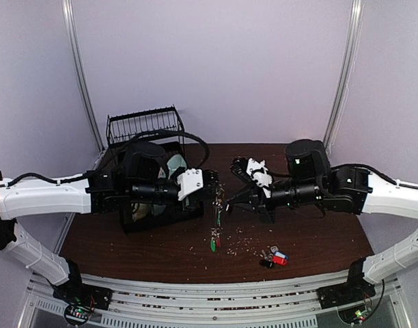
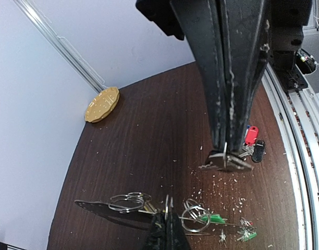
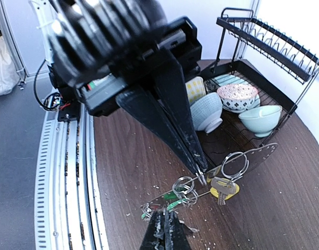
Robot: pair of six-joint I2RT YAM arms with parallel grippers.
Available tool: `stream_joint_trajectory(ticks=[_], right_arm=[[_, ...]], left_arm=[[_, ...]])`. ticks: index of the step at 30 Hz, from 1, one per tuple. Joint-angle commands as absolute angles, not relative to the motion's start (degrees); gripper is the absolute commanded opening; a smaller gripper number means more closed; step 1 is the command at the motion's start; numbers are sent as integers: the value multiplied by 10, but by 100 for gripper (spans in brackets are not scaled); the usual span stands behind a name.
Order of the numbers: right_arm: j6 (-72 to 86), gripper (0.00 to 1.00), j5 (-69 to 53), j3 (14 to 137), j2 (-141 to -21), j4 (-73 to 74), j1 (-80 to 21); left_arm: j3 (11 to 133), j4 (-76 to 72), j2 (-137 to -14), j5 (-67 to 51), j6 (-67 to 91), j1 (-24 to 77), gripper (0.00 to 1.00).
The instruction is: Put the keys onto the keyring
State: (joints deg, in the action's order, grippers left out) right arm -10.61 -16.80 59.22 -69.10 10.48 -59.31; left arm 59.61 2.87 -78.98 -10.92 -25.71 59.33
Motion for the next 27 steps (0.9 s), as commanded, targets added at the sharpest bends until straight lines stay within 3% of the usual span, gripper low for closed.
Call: stream_joint_trajectory(ticks=[1, 7, 13, 19, 27], right_arm=[[-99, 0, -209, 572, -668, 72, -589], [-60, 0, -187, 553, -679, 3, -589], [-17, 0, -199, 520, -673, 98, -528], [131, 0, -255, 404, -744, 7, -527], [196, 0, -244, 398, -856, -11, -499]], left_arm=[[605, -6, -775, -134, -288, 597, 0], [606, -23, -775, -173, -262, 598, 0], [597, -13, -767, -104, -236, 597, 0], [585, 8, -780, -21, -230, 592, 0], [575, 9, -770, -26, -234, 592, 0]])
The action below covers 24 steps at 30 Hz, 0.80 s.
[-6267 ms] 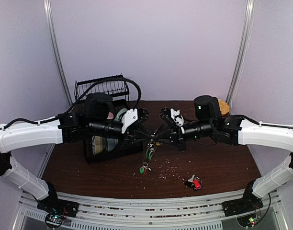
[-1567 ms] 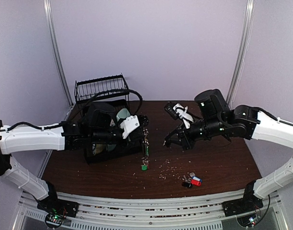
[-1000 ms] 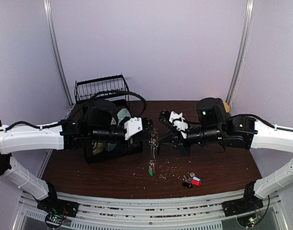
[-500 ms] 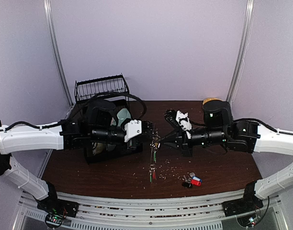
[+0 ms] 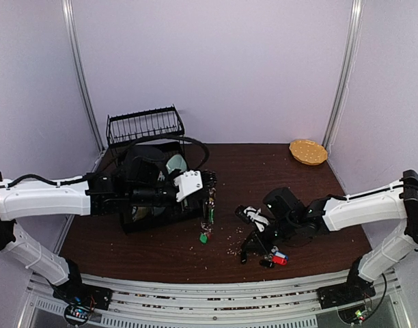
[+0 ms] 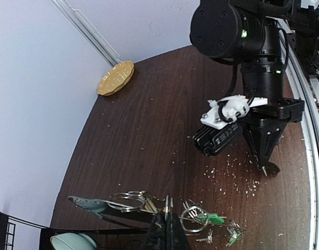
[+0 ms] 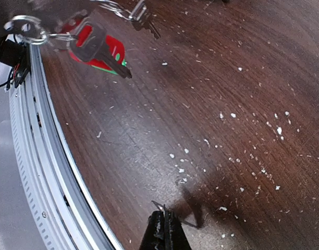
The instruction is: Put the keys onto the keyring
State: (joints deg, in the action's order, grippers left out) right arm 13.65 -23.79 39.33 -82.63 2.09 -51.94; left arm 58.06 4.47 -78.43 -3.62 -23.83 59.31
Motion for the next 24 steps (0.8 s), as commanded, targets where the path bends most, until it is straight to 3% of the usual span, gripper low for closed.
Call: stream_joint_trajectory(ticks=[1, 4, 7, 10, 13, 18, 24], right_arm=[[199, 0, -241, 400, -869, -4, -489], [201, 3, -214, 425, -899, 28, -476], [191, 37, -183, 456, -905, 75, -472], [162, 50, -140, 478, -848, 100, -472], [86, 51, -138, 488, -750, 41, -500], [-74, 58, -191, 421, -653, -215, -561], [-204, 44, -217, 462, -707, -221, -573]], left_arm=[[574, 9, -769, -27, -233, 592, 0], [571, 8, -767, -32, -234, 592, 0], [571, 9, -766, -36, -234, 592, 0], [571, 8, -764, -43, -233, 592, 0], [574, 12, -762, -65, -233, 592, 0], [592, 40, -761, -87, -239, 592, 0], [600, 50, -755, -111, -227, 592, 0]])
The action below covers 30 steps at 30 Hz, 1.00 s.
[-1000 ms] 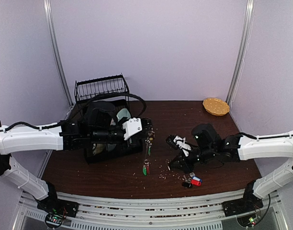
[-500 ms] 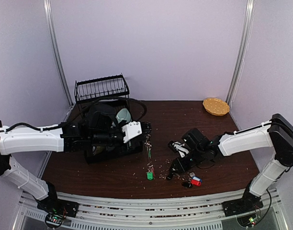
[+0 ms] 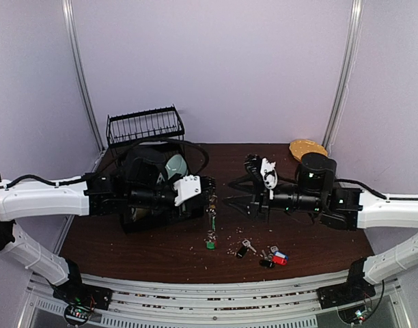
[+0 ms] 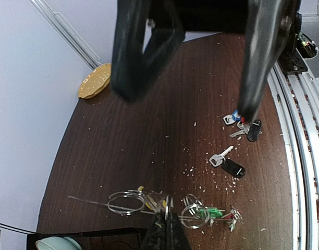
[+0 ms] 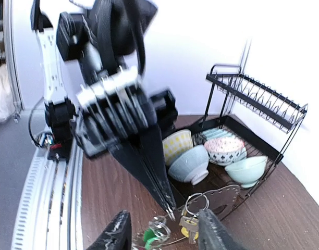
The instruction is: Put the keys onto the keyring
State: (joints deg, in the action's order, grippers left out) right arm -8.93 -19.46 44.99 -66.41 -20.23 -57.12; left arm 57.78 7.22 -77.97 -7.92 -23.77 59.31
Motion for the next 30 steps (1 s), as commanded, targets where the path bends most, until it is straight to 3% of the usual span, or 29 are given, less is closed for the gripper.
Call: stream_joint_trajectory(ticks=[1, 7, 15, 24, 27, 30], right_arm=[[-221, 40, -219, 467, -713, -214, -572], [-239, 37, -241, 489, -754, -216, -568], [-237, 15, -255, 504, -780, -219, -569], [-246, 12, -248, 497, -767, -190, -562], [-248, 1, -260, 503, -765, -184, -562], [-252, 0, -266, 506, -759, -181, -562]], left_arm=[[598, 48, -752, -113, -227, 592, 0], [590, 31, -746, -135, -226, 593, 0], [587, 30, -742, -137, -227, 592, 0], [579, 21, -735, -138, -225, 592, 0], [581, 22, -736, -141, -225, 592, 0], [580, 21, -735, -143, -222, 592, 0]])
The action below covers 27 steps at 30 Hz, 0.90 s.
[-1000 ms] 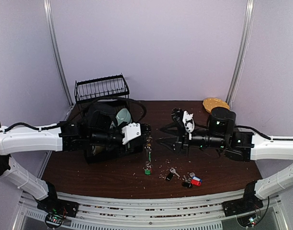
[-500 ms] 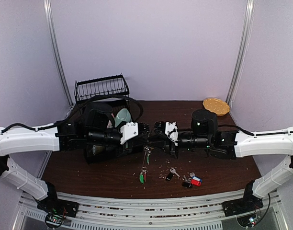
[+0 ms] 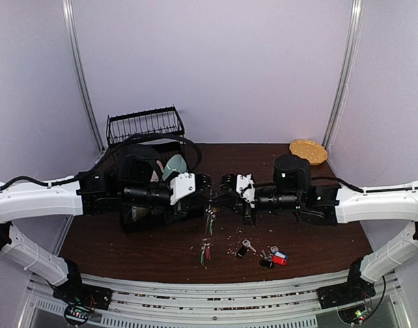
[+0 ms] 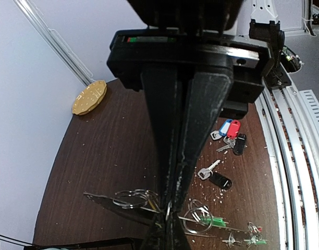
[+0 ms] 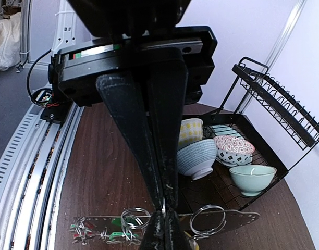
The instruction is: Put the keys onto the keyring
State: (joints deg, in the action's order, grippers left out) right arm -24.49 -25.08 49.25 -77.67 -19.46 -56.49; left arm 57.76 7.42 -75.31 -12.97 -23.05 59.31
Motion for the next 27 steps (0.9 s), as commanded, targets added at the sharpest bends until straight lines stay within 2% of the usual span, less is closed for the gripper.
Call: stream_joint_trajectory(ticks=[1, 3, 4, 6, 7, 11, 16, 23, 27], right_arm=[[-252, 0, -270, 505, -755, -182, -562], [-251, 0, -284, 501, -744, -186, -559], [-244, 0, -293, 498, -739, -195, -559], [-235, 0, -311, 491, -733, -215, -558], [-232, 0, -316, 491, -734, -223, -558], [-225, 0, -316, 496, -741, -229, -558], [-223, 0, -309, 497, -743, -234, -557], [-218, 0, -304, 502, -748, -241, -557], [-217, 0, -299, 500, -746, -241, -555]], left_arm=[[576, 19, -734, -144, -220, 592, 0], [560, -2, -724, -147, -205, 582, 0], [544, -21, -718, -162, -194, 572, 4], [523, -53, -709, -201, -174, 551, 18], [519, -64, -707, -212, -168, 547, 20], [531, -58, -720, -224, -167, 546, 22], [538, -54, -719, -263, -181, 546, 30], [542, -42, -722, -300, -203, 546, 28], [556, 15, -723, -315, -238, 539, 31]])
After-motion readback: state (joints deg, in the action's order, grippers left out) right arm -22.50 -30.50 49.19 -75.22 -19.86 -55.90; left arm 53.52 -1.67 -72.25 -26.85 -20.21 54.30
